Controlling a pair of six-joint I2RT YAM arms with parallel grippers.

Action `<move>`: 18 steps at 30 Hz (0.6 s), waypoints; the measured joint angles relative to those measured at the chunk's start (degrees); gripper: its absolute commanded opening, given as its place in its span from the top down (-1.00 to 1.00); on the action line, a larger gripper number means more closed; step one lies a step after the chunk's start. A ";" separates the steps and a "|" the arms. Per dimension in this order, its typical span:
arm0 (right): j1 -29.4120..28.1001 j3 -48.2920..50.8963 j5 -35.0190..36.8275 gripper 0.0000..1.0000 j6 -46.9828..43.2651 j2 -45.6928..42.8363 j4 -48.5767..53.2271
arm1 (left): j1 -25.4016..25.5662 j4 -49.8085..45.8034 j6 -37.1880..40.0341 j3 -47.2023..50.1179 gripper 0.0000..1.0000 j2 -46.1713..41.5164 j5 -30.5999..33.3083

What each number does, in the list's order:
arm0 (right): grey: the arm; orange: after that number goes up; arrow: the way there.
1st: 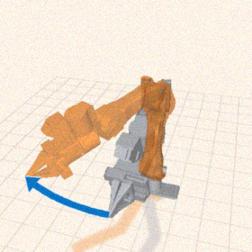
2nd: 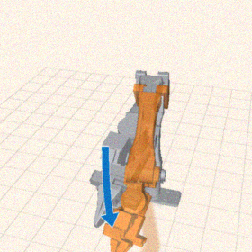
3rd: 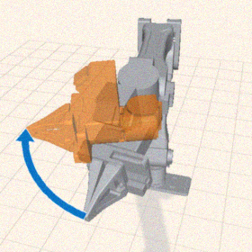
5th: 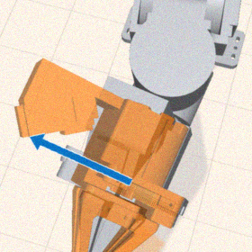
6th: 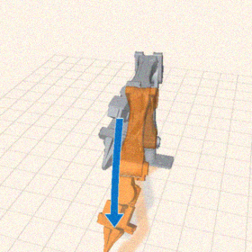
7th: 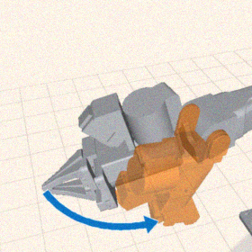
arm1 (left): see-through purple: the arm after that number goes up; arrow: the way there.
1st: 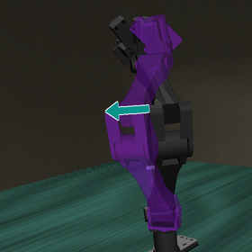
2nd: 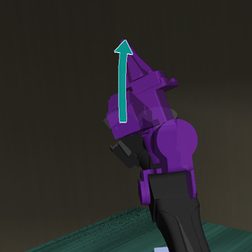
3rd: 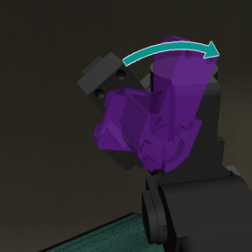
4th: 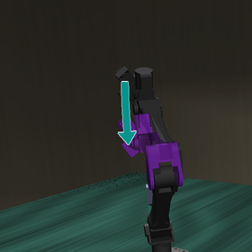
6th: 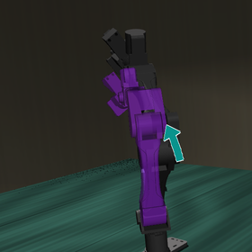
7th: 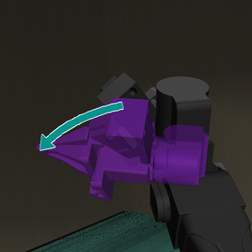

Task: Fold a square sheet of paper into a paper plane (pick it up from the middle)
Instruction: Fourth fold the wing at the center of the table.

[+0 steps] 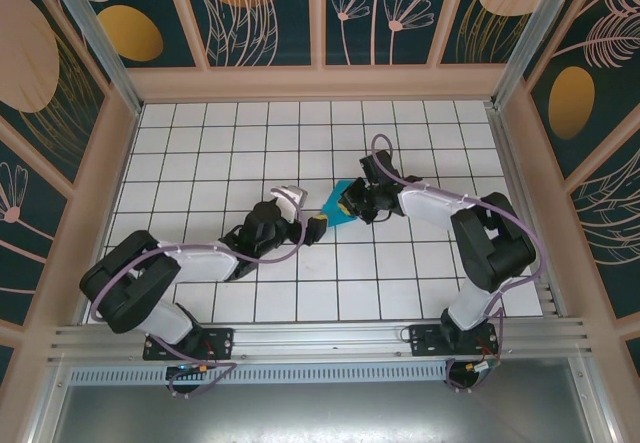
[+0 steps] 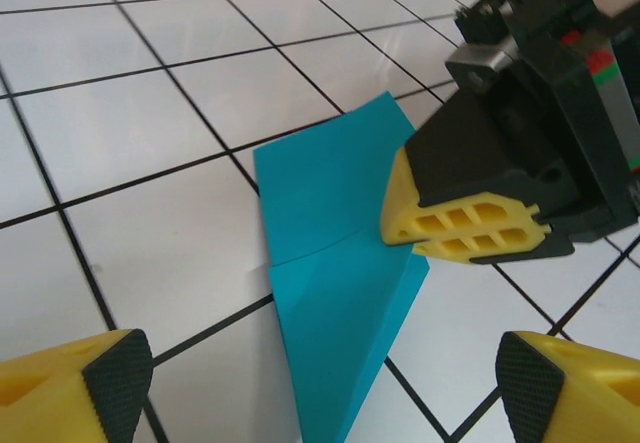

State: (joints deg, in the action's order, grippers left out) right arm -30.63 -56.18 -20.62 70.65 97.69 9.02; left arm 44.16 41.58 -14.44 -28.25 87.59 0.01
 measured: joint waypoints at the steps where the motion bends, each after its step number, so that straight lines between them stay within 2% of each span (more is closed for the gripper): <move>1: 0.02 -0.31 0.00 1.00 0.39 0.00 0.81 | 0.00 0.46 1.33 -0.50 -0.74 1.29 -0.70; 6: 0.07 -1.86 -0.04 1.00 1.75 0.00 3.80 | 0.00 1.62 6.99 -4.04 -0.59 7.56 -4.13; 15: 0.07 -3.45 -1.11 1.00 1.75 1.81 6.69 | 0.00 1.68 13.09 -8.70 -0.11 14.93 -8.11; 18: 0.07 -3.67 -1.77 1.00 1.73 2.58 7.58 | 0.00 1.68 14.12 -9.11 -0.02 15.98 -8.79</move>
State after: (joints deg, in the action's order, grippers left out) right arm -30.57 -59.86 -22.39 72.38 100.27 16.60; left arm 44.16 43.27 -0.32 -37.36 103.57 -8.78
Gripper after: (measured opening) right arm 0.058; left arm 0.525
